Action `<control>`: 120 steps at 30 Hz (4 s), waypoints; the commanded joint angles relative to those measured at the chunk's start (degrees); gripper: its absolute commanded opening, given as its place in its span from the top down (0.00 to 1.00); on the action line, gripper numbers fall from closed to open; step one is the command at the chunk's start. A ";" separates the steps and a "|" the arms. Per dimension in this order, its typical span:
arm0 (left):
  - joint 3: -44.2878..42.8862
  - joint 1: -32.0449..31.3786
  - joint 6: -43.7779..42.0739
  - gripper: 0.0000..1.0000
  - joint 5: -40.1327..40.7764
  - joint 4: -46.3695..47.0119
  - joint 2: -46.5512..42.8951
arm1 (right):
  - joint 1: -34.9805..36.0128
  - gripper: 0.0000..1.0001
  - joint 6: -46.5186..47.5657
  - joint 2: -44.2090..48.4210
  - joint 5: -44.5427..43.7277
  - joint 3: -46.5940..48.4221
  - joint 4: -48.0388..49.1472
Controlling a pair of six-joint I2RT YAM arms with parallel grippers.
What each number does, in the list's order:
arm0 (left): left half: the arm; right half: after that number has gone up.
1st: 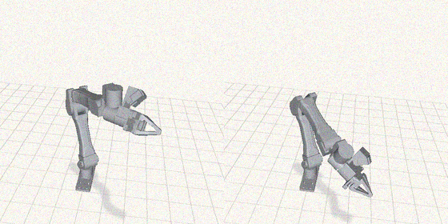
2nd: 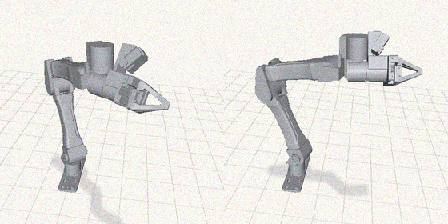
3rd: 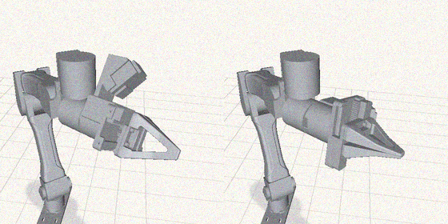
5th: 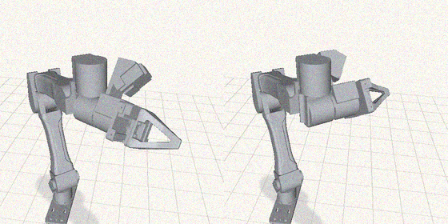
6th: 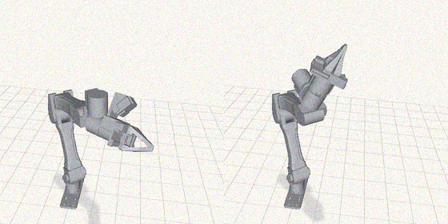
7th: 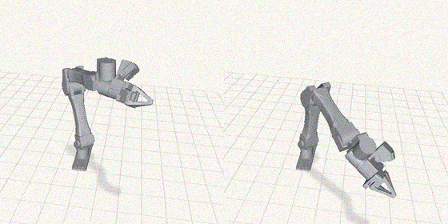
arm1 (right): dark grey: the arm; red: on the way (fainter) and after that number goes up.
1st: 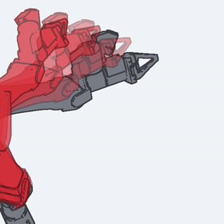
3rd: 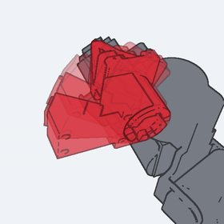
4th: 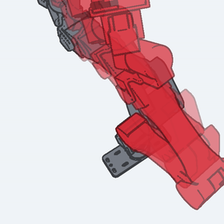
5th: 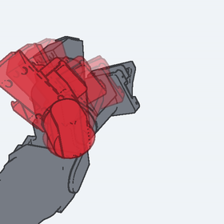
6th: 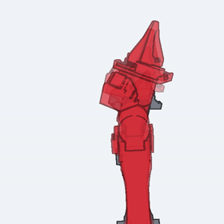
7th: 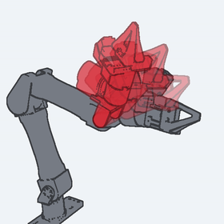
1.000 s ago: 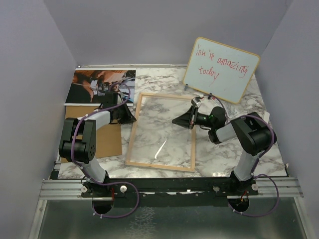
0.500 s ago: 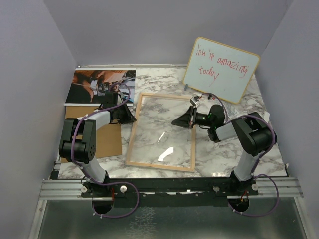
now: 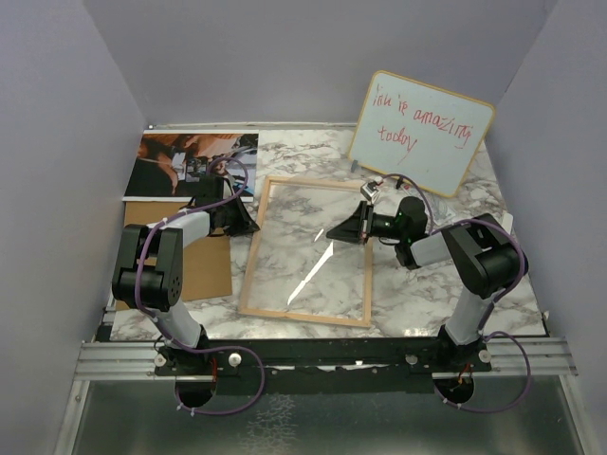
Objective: Put the photo into the frame
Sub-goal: Place the photo frame item in the photo frame.
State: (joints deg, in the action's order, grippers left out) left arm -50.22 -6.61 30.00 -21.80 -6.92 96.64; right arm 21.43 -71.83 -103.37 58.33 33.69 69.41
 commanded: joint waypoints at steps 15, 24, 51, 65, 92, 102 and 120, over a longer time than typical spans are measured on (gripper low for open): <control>2.67 -0.73 -0.29 1.00 2.95 -4.42 2.41 | 0.63 0.99 9.20 1.56 1.35 2.98 -10.83; 2.41 -0.69 -0.28 1.00 2.82 -4.40 2.52 | 0.67 0.99 11.79 -0.88 1.64 4.45 -15.54; 2.35 -0.71 -0.64 1.00 3.25 -4.56 3.12 | -2.85 0.99 28.93 0.36 -0.90 9.95 -41.32; 2.27 -0.69 -0.64 1.00 3.17 -4.64 3.05 | -3.15 0.99 34.97 -0.86 -3.62 13.60 -51.59; 1.97 -0.71 -0.34 0.91 3.35 -4.83 3.28 | -3.93 0.99 30.40 -2.52 -9.01 12.09 -56.96; 1.78 -0.69 -0.42 0.85 3.52 -4.92 3.23 | -3.94 0.99 31.80 -2.05 -9.86 12.63 -60.69; 2.10 -0.71 -0.56 0.80 3.52 -4.93 3.20 | -3.94 0.99 20.01 -4.69 -1.84 7.71 -38.95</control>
State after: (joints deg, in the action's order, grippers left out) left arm -50.22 -6.59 30.02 -21.78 -6.94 96.64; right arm 17.08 -47.62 -106.41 52.53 42.54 21.02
